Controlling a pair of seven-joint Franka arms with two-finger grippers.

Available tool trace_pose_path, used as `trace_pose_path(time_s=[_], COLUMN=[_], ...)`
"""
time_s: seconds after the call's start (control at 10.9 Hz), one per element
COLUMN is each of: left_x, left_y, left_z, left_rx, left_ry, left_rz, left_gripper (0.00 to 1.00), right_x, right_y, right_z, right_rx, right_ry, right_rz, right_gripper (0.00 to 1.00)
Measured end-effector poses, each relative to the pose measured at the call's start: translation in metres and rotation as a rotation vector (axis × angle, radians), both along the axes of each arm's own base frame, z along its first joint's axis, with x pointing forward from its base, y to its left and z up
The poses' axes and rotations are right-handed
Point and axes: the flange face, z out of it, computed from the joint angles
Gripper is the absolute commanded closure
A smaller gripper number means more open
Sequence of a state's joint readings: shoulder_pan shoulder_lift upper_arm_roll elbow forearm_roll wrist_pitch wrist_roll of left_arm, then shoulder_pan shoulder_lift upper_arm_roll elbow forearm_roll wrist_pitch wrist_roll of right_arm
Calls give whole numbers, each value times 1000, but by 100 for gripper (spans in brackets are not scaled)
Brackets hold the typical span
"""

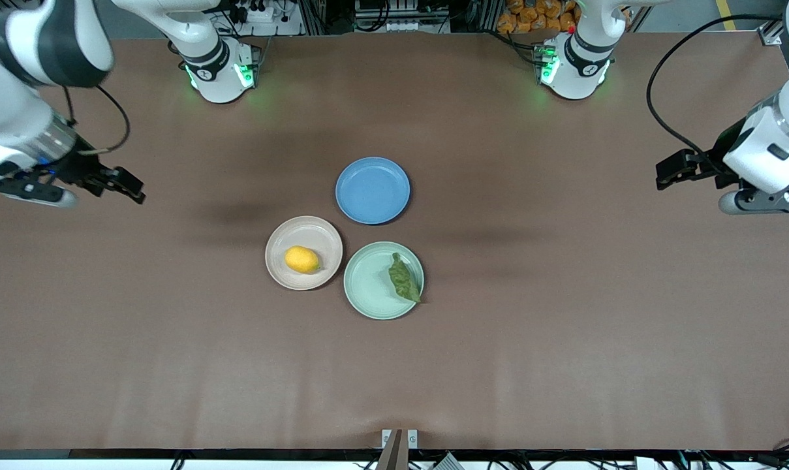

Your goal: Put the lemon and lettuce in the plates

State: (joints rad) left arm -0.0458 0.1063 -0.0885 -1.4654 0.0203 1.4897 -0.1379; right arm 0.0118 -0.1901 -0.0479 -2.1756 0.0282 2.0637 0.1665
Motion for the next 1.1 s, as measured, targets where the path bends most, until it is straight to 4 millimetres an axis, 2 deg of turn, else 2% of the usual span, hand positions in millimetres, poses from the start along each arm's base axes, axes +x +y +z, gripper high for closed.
trace_pose_path(time_s=[0.37,0.82,1.1], left_x=[-7,-8,-8], left_y=[4,12,13], left_z=[12,16,16], left_rx=[1,2,2], left_ry=[-9,-14,-13], left_rz=[7,20,24], left_gripper=[0,0,0], right_x=[10,6,-15], right_y=[-1,-17,-14], right_z=[103,195,249], right_rx=[0,-9,-9], right_ry=[-34,-123,-112], right_rz=[5,-22,-15], right_gripper=[0,0,0])
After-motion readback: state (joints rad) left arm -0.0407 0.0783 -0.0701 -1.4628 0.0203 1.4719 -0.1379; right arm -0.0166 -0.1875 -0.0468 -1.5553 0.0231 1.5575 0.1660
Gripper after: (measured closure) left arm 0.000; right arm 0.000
